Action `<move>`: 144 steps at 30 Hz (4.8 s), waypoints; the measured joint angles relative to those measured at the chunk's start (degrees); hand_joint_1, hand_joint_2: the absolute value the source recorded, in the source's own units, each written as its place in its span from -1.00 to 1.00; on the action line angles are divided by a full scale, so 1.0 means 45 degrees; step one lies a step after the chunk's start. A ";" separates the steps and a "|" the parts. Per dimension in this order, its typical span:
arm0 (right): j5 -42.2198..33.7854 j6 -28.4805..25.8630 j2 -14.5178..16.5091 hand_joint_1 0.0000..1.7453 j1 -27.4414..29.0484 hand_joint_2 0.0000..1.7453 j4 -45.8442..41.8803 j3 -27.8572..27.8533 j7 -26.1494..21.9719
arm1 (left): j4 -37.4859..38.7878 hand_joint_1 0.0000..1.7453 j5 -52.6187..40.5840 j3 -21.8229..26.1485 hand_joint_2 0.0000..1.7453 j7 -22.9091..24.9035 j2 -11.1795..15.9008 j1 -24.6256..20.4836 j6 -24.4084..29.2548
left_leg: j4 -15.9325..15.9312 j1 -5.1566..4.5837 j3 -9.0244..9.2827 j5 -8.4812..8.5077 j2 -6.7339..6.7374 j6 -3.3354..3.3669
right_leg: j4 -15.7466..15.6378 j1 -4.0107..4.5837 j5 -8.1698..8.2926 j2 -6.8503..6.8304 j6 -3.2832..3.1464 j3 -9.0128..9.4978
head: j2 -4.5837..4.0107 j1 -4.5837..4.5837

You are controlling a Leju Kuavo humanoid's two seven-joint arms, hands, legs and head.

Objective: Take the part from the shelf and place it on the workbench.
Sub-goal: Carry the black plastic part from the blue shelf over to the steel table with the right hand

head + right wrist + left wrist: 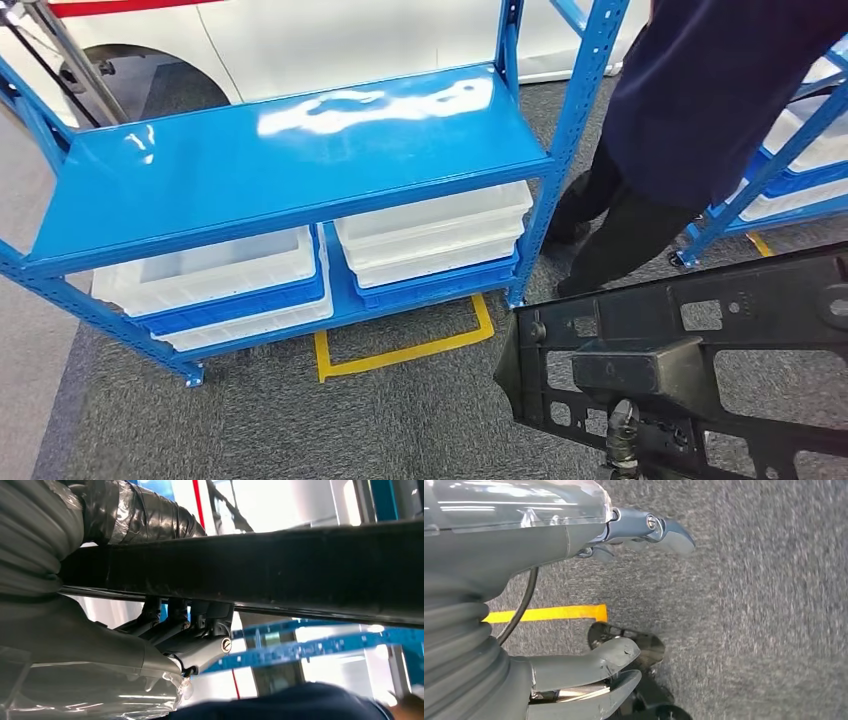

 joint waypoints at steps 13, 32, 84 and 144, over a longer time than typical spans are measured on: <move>0.0334 0.0034 0.0050 1.00 0.0303 1.00 -0.0092 -0.0536 0.0000 | 0.0000 -1.00 -0.0131 0.0070 1.00 -0.0117 -0.0022 0.0029 -0.0095 | -0.3411 -0.0055 0.1232 0.1621 0.0243 0.0535 | 0.2985 0.0043 -0.1401 -0.0481 0.0614 -0.1583 | 0.0001 0.0078; 0.0243 0.0225 0.0245 1.00 0.0566 1.00 -0.0192 -0.0958 0.0000 | 0.0000 -1.00 -0.0322 0.0095 1.00 -0.0083 -0.0039 -0.0032 -0.0009 | -0.1224 0.0019 0.0508 0.0732 -0.0136 -0.0052 | -0.0244 0.0120 0.0123 0.0153 -0.0153 0.0116 | 0.0002 0.0055; 0.0163 0.0935 0.0777 1.00 0.0762 1.00 -0.0264 -0.1761 -0.0002 | 0.0000 -1.00 -0.0638 0.0251 1.00 -0.0149 -0.0089 -0.0161 0.0045 | -0.3315 -0.0154 0.1406 0.1317 0.1316 0.0182 | -0.0282 0.0336 -0.0093 -0.1248 0.0193 0.0224 | 0.0000 0.0107; 0.0712 0.1586 0.1285 1.00 0.1054 1.00 -0.0074 -0.2390 0.0001 | -0.0010 -1.00 -0.0749 0.0431 1.00 -0.0067 -0.0085 -0.0113 -0.0284 | -0.3142 -0.0106 0.1268 0.1253 0.1476 0.0338 | -0.0221 0.0474 -0.0143 -0.1440 0.0268 0.0218 | 0.0001 0.0151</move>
